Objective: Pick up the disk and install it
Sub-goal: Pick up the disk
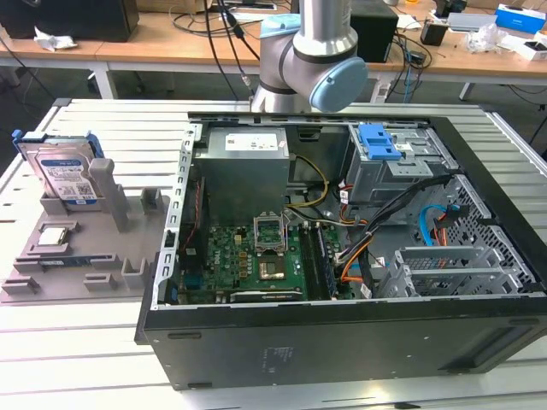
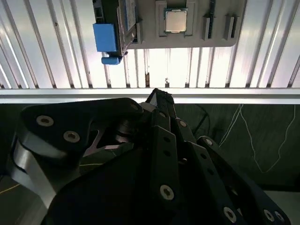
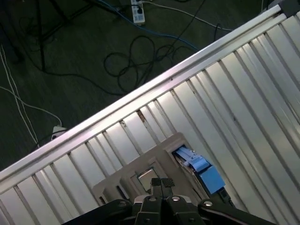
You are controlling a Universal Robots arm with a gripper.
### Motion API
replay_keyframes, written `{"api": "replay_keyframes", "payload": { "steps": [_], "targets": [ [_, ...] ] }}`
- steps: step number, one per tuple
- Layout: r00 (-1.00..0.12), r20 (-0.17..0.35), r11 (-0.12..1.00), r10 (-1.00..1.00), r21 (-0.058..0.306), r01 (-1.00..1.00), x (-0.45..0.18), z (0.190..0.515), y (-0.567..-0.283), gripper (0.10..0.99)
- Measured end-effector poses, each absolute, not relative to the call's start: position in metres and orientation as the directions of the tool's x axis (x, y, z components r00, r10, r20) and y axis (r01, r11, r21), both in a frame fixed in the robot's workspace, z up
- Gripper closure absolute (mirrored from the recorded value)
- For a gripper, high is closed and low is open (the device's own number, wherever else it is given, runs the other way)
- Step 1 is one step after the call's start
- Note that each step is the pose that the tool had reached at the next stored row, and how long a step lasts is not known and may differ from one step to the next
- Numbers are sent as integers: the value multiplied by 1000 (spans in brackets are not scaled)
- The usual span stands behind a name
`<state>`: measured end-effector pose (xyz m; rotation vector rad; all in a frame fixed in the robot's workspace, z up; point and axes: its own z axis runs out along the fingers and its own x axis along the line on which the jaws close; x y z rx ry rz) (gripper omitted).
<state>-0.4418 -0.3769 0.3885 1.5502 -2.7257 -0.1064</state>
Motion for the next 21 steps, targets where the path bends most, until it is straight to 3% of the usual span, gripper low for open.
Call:
{"api": "replay_keyframes", "payload": {
  "steps": [21],
  "targets": [
    [-165, -30, 163, -986, 61, -985, -442, 389, -377, 980]
  ]
}}
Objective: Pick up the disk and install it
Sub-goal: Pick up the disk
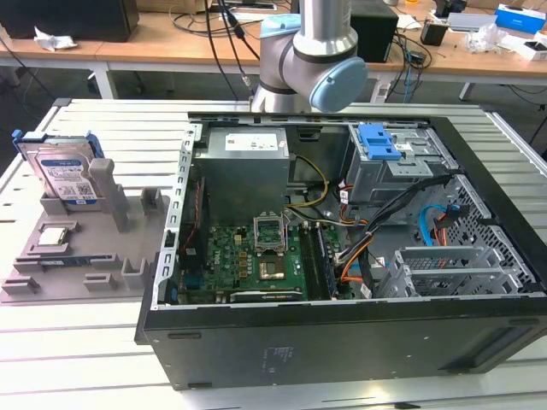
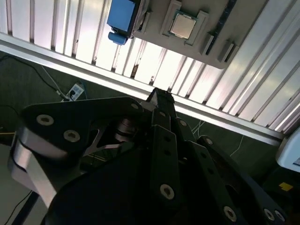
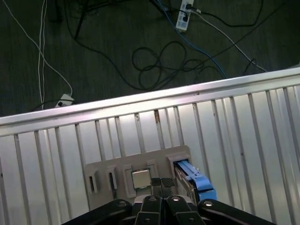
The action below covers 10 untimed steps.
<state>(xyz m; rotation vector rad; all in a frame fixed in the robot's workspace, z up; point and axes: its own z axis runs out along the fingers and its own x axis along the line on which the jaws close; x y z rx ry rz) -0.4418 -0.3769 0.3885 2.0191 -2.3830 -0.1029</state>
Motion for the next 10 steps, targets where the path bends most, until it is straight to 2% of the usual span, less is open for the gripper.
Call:
{"api": "replay_keyframes", "payload": {
  "steps": [6, 8, 9, 10],
  "targets": [
    [-164, -30, 162, -986, 61, -985, -442, 389, -377, 973],
    [-164, -30, 162, -986, 61, -985, -442, 389, -377, 851],
    [-164, -30, 162, -986, 61, -985, -442, 389, -377, 851],
    [-164, -30, 162, -986, 61, -985, -442, 389, -377, 792]
  ]
}}
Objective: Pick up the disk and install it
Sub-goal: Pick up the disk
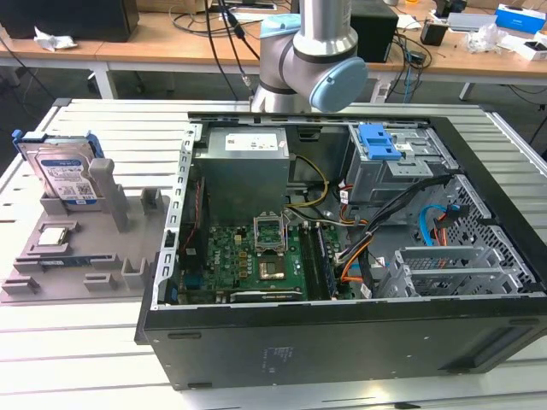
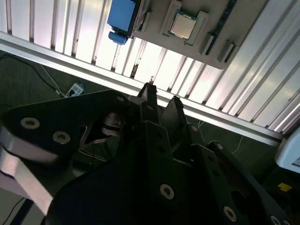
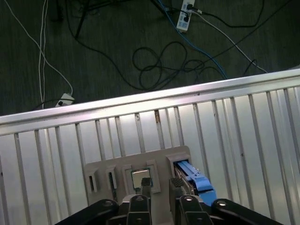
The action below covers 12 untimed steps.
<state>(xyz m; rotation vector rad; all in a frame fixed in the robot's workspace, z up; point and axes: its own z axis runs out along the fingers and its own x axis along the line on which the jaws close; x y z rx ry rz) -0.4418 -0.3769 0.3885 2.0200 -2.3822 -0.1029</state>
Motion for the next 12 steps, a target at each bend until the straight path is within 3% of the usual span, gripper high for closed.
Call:
{"api": "replay_keyframes", "payload": {
  "steps": [4, 12],
  "targets": [
    [-164, -30, 162, -986, 61, -985, -442, 389, -377, 545],
    [-164, -29, 162, -986, 61, -985, -437, 389, -366, 545]
  ]
}}
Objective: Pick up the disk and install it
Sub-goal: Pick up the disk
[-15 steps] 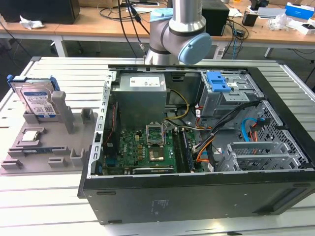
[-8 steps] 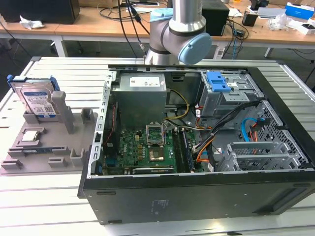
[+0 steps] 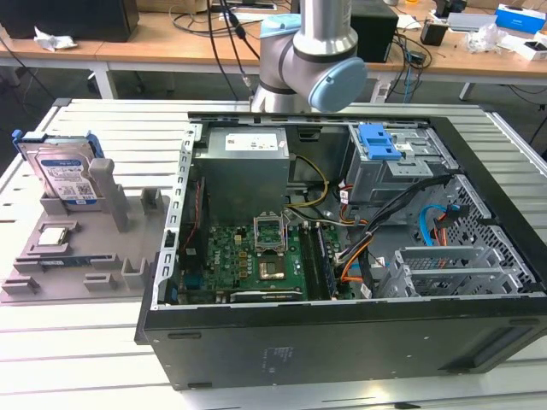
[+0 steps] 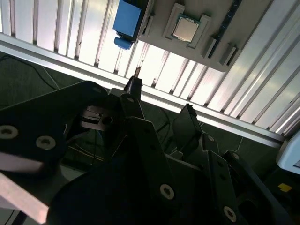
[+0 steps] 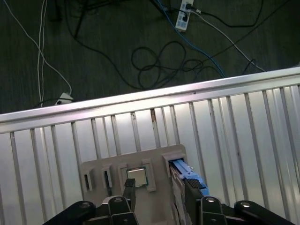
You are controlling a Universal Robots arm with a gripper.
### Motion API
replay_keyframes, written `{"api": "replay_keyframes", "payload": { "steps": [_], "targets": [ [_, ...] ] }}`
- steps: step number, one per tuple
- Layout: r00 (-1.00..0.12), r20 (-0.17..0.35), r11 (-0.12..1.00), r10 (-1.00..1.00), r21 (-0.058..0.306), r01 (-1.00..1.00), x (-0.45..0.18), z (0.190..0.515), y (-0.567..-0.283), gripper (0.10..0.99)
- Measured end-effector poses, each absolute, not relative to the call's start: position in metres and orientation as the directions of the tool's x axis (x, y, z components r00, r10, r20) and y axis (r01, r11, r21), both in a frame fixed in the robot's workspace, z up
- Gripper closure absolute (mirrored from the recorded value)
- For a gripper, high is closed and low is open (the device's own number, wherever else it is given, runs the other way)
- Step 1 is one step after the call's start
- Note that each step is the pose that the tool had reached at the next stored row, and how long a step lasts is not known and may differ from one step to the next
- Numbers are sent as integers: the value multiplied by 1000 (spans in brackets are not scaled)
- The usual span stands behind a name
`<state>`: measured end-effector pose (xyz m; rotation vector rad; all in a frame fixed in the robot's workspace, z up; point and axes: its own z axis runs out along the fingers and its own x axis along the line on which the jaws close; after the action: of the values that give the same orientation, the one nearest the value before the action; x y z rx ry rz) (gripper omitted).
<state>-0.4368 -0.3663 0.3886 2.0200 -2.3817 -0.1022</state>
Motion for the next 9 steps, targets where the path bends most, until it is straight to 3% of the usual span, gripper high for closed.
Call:
{"api": "replay_keyframes", "payload": {
  "steps": [9],
  "targets": [
    [-164, -27, 162, -986, 60, -985, -426, 388, -342, 545]
  ]
}}
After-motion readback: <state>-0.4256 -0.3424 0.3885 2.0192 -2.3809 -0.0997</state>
